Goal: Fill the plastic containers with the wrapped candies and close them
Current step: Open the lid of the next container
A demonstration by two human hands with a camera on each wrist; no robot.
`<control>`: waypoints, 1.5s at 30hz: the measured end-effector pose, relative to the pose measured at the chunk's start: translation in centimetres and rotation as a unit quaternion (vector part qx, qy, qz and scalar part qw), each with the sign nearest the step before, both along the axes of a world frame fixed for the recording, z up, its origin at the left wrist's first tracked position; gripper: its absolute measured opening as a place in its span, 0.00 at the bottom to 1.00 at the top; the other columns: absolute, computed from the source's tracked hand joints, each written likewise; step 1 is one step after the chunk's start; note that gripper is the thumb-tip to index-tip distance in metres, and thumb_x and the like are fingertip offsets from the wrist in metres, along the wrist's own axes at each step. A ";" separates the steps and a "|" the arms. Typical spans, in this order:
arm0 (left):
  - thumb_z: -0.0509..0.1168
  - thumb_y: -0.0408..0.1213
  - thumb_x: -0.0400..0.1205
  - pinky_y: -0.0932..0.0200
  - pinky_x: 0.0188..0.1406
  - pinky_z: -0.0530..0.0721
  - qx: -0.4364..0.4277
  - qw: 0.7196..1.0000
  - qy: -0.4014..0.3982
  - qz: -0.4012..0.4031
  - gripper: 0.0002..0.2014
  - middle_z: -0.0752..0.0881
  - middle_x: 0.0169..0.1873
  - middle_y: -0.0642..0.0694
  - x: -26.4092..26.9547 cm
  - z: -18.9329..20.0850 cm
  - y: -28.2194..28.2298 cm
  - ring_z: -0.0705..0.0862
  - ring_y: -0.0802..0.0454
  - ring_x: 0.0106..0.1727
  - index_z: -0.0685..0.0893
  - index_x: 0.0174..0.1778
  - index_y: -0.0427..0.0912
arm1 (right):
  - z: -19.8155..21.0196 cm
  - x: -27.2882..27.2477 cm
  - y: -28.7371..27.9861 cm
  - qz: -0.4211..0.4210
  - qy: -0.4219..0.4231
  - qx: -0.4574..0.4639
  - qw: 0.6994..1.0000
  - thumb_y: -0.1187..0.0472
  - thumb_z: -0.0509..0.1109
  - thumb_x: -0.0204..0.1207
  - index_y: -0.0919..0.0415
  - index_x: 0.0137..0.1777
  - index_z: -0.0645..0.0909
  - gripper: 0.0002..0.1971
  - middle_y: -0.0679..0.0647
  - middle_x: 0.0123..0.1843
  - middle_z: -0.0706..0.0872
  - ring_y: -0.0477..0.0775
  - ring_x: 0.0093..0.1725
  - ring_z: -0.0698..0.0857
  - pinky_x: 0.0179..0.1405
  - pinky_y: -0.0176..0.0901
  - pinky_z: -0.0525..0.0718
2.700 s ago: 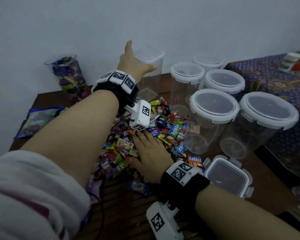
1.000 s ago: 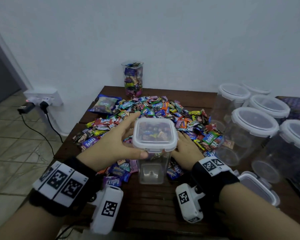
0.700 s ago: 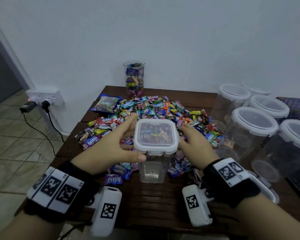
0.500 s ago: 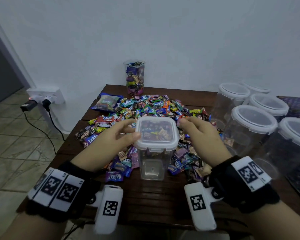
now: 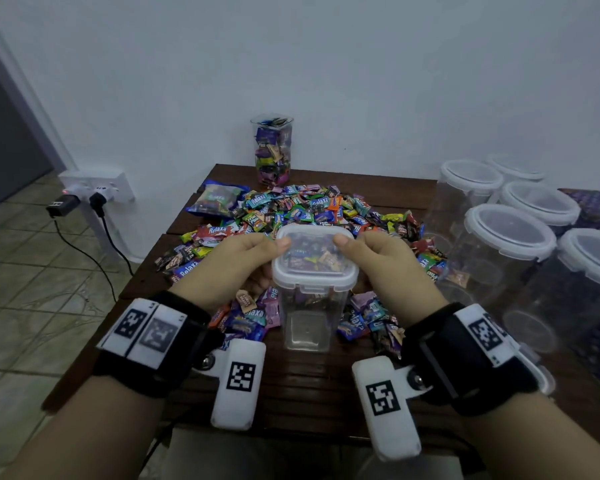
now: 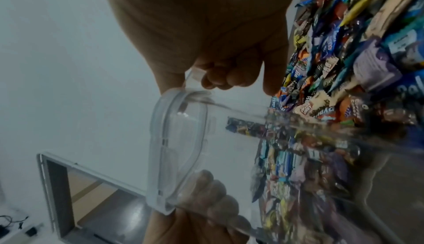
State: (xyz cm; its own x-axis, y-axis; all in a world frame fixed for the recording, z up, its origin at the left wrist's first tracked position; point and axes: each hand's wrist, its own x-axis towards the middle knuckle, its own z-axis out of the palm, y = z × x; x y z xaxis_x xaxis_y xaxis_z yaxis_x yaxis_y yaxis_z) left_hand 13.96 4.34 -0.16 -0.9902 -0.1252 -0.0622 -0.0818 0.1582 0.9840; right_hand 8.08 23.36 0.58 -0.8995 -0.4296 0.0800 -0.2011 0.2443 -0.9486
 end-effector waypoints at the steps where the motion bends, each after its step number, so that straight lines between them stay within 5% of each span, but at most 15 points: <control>1: 0.65 0.53 0.69 0.64 0.26 0.75 0.016 1.000 -0.006 -0.001 0.18 0.78 0.27 0.45 -0.1 -0.1 0.0 0.75 0.56 0.25 0.78 0.34 0.39 | -0.1 0.0 0.0 -0.003 -0.001 -0.008 1.000 0.42 0.72 0.71 0.69 0.36 0.74 0.26 0.62 0.33 0.71 0.56 0.31 0.70 0.36 0.52 0.72; 6: 0.71 0.47 0.69 0.59 0.32 0.77 0.101 0.995 -0.020 0.004 0.24 0.74 0.43 0.34 -0.5 -0.2 0.6 0.73 0.45 0.38 0.77 0.53 0.33 | -0.2 -0.3 -0.1 -0.028 0.013 -0.004 1.000 0.42 0.73 0.67 0.57 0.38 0.73 0.20 0.61 0.38 0.77 0.59 0.38 0.77 0.42 0.60 0.81; 9: 0.66 0.36 0.77 0.63 0.23 0.80 0.118 0.992 -0.003 0.033 0.11 0.71 0.31 0.38 -0.9 -0.1 0.8 0.74 0.49 0.30 0.74 0.34 0.34 | -0.1 -0.4 -0.7 0.018 -0.002 -0.020 1.000 0.58 0.67 0.79 0.55 0.56 0.76 0.08 0.53 0.49 0.81 0.51 0.46 0.82 0.40 0.39 0.84; 11: 0.63 0.33 0.79 0.64 0.20 0.80 0.111 0.993 0.009 0.046 0.13 0.75 0.24 0.44 -0.9 0.1 0.8 0.77 0.54 0.24 0.73 0.28 0.39 | -0.2 -0.3 -1.0 0.044 -0.020 -0.036 0.998 0.63 0.63 0.81 0.60 0.58 0.77 0.08 0.53 0.48 0.83 0.45 0.41 0.83 0.35 0.33 0.82; 15: 0.65 0.49 0.76 0.62 0.27 0.79 0.019 0.998 0.022 0.050 0.15 0.83 0.24 0.50 -0.5 0.1 0.2 0.81 0.58 0.24 0.78 0.32 0.40 | 0.1 -0.4 -1.2 0.018 -0.017 -0.027 0.999 0.60 0.66 0.77 0.67 0.49 0.78 0.09 0.57 0.41 0.78 0.50 0.36 0.77 0.36 0.41 0.76; 18: 0.61 0.56 0.74 0.66 0.24 0.75 -0.056 0.995 0.051 0.068 0.23 0.79 0.21 0.48 0.5 0.3 -0.2 0.76 0.58 0.21 0.78 0.31 0.36 | 0.2 -0.6 -0.9 -0.020 0.012 0.001 1.000 0.55 0.68 0.73 0.59 0.34 0.72 0.11 0.56 0.35 0.75 0.50 0.33 0.73 0.34 0.42 0.73; 22: 0.67 0.61 0.72 0.68 0.22 0.77 -0.085 0.996 0.016 0.034 0.26 0.79 0.18 0.47 2.3 0.8 -0.2 0.77 0.56 0.21 0.79 0.24 0.38 | -0.1 -0.4 -0.4 -0.063 0.011 0.008 0.998 0.49 0.69 0.72 0.66 0.36 0.72 0.19 0.62 0.34 0.75 0.59 0.32 0.75 0.36 0.59 0.76; 26: 0.65 0.54 0.74 0.67 0.23 0.77 -0.076 0.997 -0.013 -0.006 0.21 0.83 0.20 0.47 2.4 0.9 0.5 0.79 0.57 0.21 0.82 0.27 0.38 | 0.3 -0.2 -0.4 -0.058 0.019 0.016 0.998 0.55 0.67 0.75 0.62 0.37 0.73 0.11 0.55 0.34 0.73 0.54 0.34 0.72 0.37 0.49 0.70; 31: 0.59 0.45 0.84 0.70 0.18 0.73 -0.059 0.996 0.007 0.063 0.19 0.83 0.20 0.50 1.5 1.2 0.5 0.78 0.59 0.19 0.81 0.31 0.38 | 0.8 0.2 -0.4 -0.018 -0.011 0.030 0.999 0.50 0.61 0.64 0.63 0.36 0.75 0.14 0.58 0.35 0.71 0.55 0.34 0.71 0.40 0.50 0.70; 34: 0.61 0.48 0.82 0.70 0.18 0.74 -0.063 0.996 0.012 0.068 0.19 0.81 0.20 0.50 1.4 0.8 1.1 0.77 0.58 0.20 0.79 0.31 0.38 | 0.4 0.4 -0.1 -0.013 -0.070 0.006 0.997 0.54 0.64 0.73 0.61 0.38 0.73 0.10 0.58 0.35 0.71 0.54 0.31 0.73 0.34 0.46 0.74; 39: 0.64 0.45 0.81 0.67 0.20 0.72 0.020 0.997 -0.006 0.072 0.15 0.77 0.17 0.53 1.0 0.1 1.7 0.74 0.58 0.20 0.78 0.31 0.42 | -0.2 0.1 -0.2 -0.008 -0.190 -0.083 0.978 0.61 0.61 0.77 0.59 0.32 0.73 0.11 0.48 0.17 0.69 0.48 0.20 0.67 0.21 0.37 0.72; 45: 0.63 0.43 0.81 0.63 0.23 0.70 0.072 0.996 -0.007 0.058 0.16 0.75 0.16 0.52 0.3 0.0 1.8 0.71 0.58 0.18 0.75 0.28 0.41 | -0.6 -0.4 0.2 0.017 -0.265 -0.148 0.953 0.60 0.63 0.74 0.54 0.22 0.68 0.18 0.45 0.16 0.59 0.46 0.17 0.57 0.25 0.39 0.60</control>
State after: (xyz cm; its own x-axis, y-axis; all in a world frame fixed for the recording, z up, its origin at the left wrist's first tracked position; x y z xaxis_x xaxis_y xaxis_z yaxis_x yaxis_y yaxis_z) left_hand 14.27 6.15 -0.19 -0.9684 -0.2276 -0.1022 -0.1058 0.0037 0.9944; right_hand 7.70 23.52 0.00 -0.8331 -0.4885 -0.2596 0.3222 -0.0471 -0.9455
